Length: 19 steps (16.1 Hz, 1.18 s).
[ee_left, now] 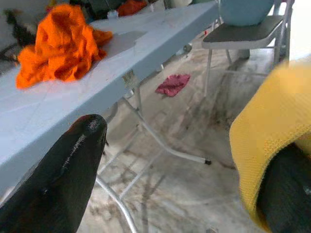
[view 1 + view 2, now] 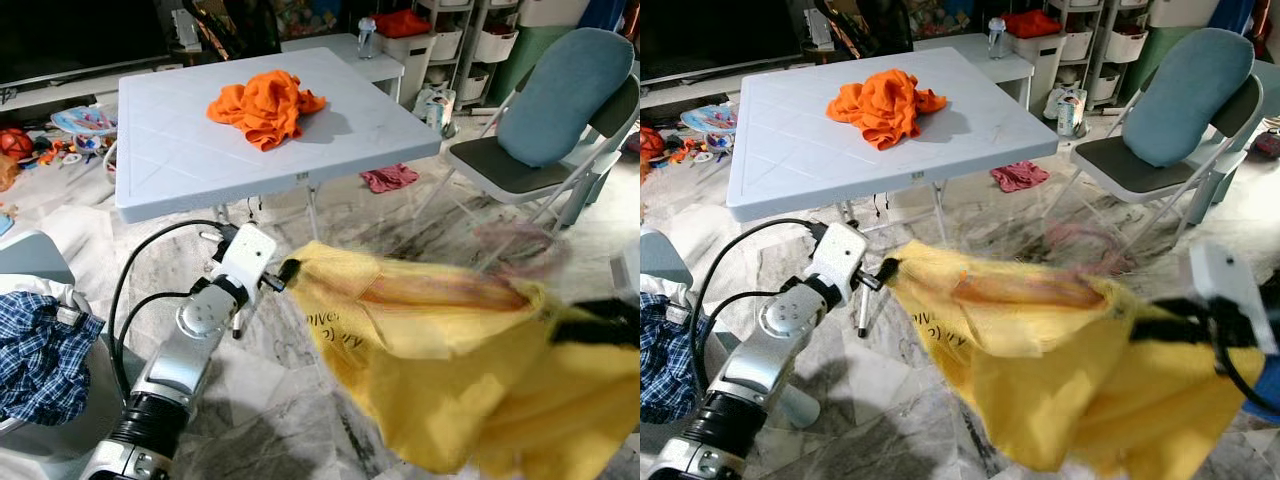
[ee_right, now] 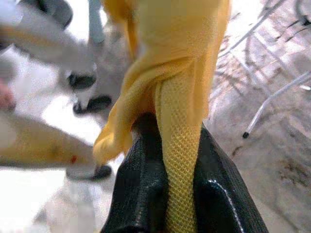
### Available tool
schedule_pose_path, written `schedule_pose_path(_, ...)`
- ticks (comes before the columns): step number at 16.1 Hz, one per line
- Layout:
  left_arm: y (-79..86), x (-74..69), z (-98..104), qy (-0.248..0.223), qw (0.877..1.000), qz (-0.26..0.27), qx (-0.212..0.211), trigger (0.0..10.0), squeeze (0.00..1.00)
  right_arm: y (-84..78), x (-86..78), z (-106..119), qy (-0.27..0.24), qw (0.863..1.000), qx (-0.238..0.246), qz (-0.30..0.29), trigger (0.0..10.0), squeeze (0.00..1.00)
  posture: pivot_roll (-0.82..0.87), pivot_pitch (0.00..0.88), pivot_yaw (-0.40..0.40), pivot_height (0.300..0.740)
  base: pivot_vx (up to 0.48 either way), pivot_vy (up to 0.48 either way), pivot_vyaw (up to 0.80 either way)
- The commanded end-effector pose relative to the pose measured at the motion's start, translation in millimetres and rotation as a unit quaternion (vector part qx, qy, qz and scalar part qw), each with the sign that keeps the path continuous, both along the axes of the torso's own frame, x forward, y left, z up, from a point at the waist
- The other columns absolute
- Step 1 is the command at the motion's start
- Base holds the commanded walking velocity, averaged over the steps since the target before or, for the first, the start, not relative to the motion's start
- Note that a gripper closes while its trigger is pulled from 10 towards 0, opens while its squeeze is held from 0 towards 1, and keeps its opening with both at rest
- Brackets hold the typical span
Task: Hang hanger
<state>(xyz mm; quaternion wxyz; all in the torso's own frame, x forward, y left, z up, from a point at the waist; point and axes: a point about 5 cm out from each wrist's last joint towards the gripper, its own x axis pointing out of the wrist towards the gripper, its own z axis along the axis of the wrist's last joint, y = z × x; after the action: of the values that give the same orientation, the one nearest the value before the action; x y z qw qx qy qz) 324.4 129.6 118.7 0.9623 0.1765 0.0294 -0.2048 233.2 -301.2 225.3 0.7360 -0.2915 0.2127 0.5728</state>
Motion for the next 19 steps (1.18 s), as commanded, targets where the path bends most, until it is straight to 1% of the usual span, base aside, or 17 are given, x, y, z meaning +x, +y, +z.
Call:
schedule_pose_path(1,22.0,3.9,-2,0.021,0.999,0.046,-0.016,10.0,0.0,-8.4,-6.8,14,-0.011,0.999,-0.049,0.018,10.0,0.0,-0.15,0.0,0.014,0.74,0.0,0.0,0.0)
schedule_pose_path(2,23.3,5.8,0,0.024,0.998,0.053,-0.036,10.0,0.0,-11.6,-7.8,9,-0.013,0.996,-0.086,0.019,10.0,0.0,-0.15,0.0,0.014,0.74,0.0,0.0,0.0)
schedule_pose_path(3,23.2,7.1,2,0.025,0.997,0.054,-0.047,10.0,0.0,-13.5,-6.8,5,-0.02,0.994,-0.11,0.017,10.0,0.0,-0.15,0.0,0.014,0.74,0.0,0.0,0.0)
schedule_pose_path(4,20.9,7.3,2,0.025,0.998,0.046,-0.044,10.0,0.0,-7.1,-5.7,3,-0.023,0.996,-0.089,0.018,10.0,0.0,-0.15,0.0,0.015,0.74,0.0,0.0,0.0)
schedule_pose_path(6,14.8,5.0,-1,0.031,0.998,0.034,-0.041,10.0,0.0,9.1,-1.6,11,-0.043,0.999,-0.002,0.014,10.0,0.0,-0.15,0.0,0.014,0.74,0.0,0.0,0.0)
schedule_pose_path(7,11.3,3.4,-3,0.034,0.998,0.028,-0.04,10.0,0.0,16.1,1.7,20,-0.053,0.997,0.057,0.006,10.0,0.0,-0.14,0.0,0.013,0.74,0.0,0.0,0.0)
schedule_pose_path(8,8.6,2.3,-4,0.039,0.998,0.025,-0.044,10.0,0.0,19.0,4.6,26,-0.06,0.994,0.096,-0.002,10.0,0.0,-0.15,0.0,0.011,0.74,0.0,0.0,0.0)
schedule_pose_path(9,2.6,0.2,-6,0.043,0.998,0.013,-0.038,10.0,0.0,22.4,11.3,32,-0.082,0.986,0.146,-0.017,10.0,0.0,-0.14,0.0,0.009,0.74,0.0,0.0,0.0)
schedule_pose_path(10,-4.2,-3.0,-9,0.051,0.998,-0.001,-0.041,10.0,0.0,29.5,16.2,39,-0.089,0.973,0.213,-0.025,10.0,0.0,-0.14,0.0,0.006,0.74,0.0,0.0,0.0)
schedule_pose_path(12,-10.8,-7.2,-11,0.056,0.998,-0.015,-0.04,10.0,0.0,41.8,21.7,44,-0.088,0.952,0.292,-0.036,10.0,0.0,-0.13,0.0,0.003,0.74,0.0,0.0,0.0)
schedule_pose_path(13,-13.4,-8.9,-12,0.058,0.997,-0.019,-0.039,10.0,0.0,49.0,25.3,44,-0.083,0.938,0.333,-0.04,10.0,0.0,-0.13,0.0,0.002,0.74,0.0,0.0,0.0)
schedule_pose_path(14,-13.9,-9.9,-11,0.059,0.997,-0.019,-0.042,10.0,0.0,53.2,32.3,40,-0.082,0.929,0.356,-0.06,10.0,0.0,-0.12,0.0,0.0,0.74,0.0,0.0,0.0)
schedule_pose_path(15,-15.0,-10.9,-9,0.057,0.997,-0.024,-0.047,10.0,0.0,55.0,37.9,37,-0.086,0.924,0.363,-0.079,10.0,0.0,-0.12,0.0,0.0,0.74,0.0,0.0,0.0)
schedule_pose_path(16,-19.6,-13.7,-6,0.053,0.996,-0.038,-0.06,10.0,0.0,63.1,51.2,27,-0.093,0.922,0.354,-0.129,10.0,0.0,-0.11,0.0,-0.002,0.74,0.0,0.0,0.0)
schedule_pose_path(17,-23.3,-15.8,-5,0.049,0.995,-0.049,-0.064,10.0,0.0,69.1,59.2,16,-0.099,0.93,0.318,-0.159,10.0,0.0,-0.11,0.0,-0.002,0.74,0.0,0.0,0.0)
schedule_pose_path(18,-27.2,-18.4,-3,0.043,0.995,-0.063,-0.068,10.0,0.36,72.2,68.6,1,-0.115,0.939,0.257,-0.196,10.0,0.0,-0.11,0.0,-0.002,0.74,0.0,0.0,0.0)
schedule_pose_path(19,-31.8,-22.4,-2,0.038,0.993,-0.084,-0.071,10.0,1.0,74.0,76.5,-10,-0.114,0.936,0.238,-0.231,10.0,0.0,-0.11,0.0,-0.002,0.74,0.0,0.0,0.0)
